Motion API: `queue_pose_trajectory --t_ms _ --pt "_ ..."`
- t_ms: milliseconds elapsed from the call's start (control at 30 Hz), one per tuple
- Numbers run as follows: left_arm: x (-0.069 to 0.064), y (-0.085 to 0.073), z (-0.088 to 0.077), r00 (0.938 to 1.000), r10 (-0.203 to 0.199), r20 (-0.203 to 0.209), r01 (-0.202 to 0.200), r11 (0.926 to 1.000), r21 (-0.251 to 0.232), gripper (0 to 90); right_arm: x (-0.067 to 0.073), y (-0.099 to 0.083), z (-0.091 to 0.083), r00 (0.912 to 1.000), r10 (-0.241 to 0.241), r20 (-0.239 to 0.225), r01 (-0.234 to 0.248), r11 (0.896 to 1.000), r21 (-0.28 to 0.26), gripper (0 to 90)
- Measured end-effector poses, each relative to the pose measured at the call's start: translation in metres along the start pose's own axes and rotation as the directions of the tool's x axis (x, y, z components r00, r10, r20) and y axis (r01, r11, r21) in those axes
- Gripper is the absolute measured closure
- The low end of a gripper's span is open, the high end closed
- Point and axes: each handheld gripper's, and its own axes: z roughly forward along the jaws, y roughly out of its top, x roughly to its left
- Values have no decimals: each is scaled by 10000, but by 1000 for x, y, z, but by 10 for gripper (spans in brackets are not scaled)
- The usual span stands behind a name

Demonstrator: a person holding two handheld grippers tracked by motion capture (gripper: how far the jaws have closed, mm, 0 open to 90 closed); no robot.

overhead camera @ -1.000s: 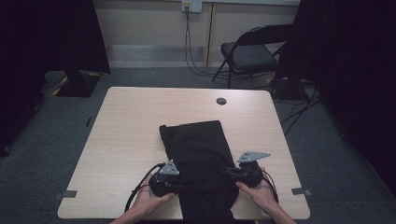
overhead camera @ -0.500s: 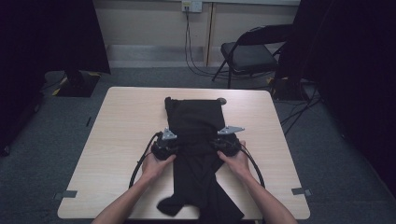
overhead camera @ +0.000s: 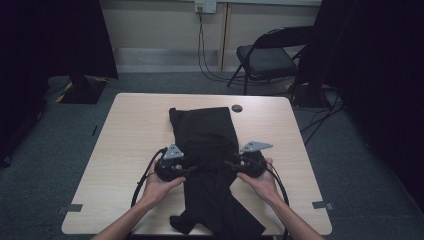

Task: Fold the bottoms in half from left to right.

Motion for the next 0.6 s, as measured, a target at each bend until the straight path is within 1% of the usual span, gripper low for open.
queue_pose_trajectory --t_ms 33,100,133,167,200,233,267,300,333,367,400,433,467,500,567,600 --pt "-5 -2 -4 10000 70 32 -70 10000 15 493 8 -7 -7 9998 -49 -206 49 10000 12 495" --pt "-8 -5 -6 10000 18 92 -18 10000 59 491 17 -16 -15 9992 -314 -264 321 9991 280 493" --pt "-6 -6 -4 10000 3 14 -3 10000 90 491 22 -21 -20 9989 -372 -291 380 9989 286 487" --pt "-1 -8 0 9997 -216 -67 217 9997 149 494 23 -23 -22 9989 -339 -309 347 9991 237 483" --pt "3 -9 5 9995 -273 -142 277 9992 278 532 23 -25 -24 9990 -305 -329 311 9994 180 483" --pt "5 -10 9 9995 -199 -234 210 9986 477 541 22 -26 -23 9990 -299 -327 304 9994 144 477" --pt "7 -12 14 9994 -61 -334 84 9975 705 542 21 -26 -21 9992 -280 -292 284 9995 138 470" --pt "9 -14 18 9995 20 -311 8 9960 891 544 19 -25 -18 9993 -288 -226 291 9995 139 466" --pt "10 -17 21 9996 95 -267 -65 9938 1107 546 18 -24 -13 9995 -196 -242 200 9996 181 462" --pt "11 -19 23 9996 81 -274 -48 9928 1197 547 16 -24 -8 9997 -51 -229 58 9996 277 460" --pt "10 -20 25 9996 38 -274 -7 9936 1129 547 15 -24 -3 9999 -77 -109 81 9994 344 456" --pt "10 -19 26 9990 219 -386 -172 9929 1180 548 14 -24 2 9999 -148 -43 150 9989 446 451" --pt "9 -18 27 9989 157 -435 -104 9928 1196 550 12 -24 6 10000 -56 -6 56 9987 514 443" --pt "11 -17 28 9982 291 -522 -224 9918 1255 550 11 -24 9 10000 -2 4 2 9985 538 443" --pt "18 -14 34 9980 177 -599 -110 9939 1097 551 8 -24 18 9997 -93 233 74 9967 804 445" --pt "24 -12 38 9971 127 -747 -55 9954 961 552 7 -25 22 9993 -173 342 139 9951 979 446"
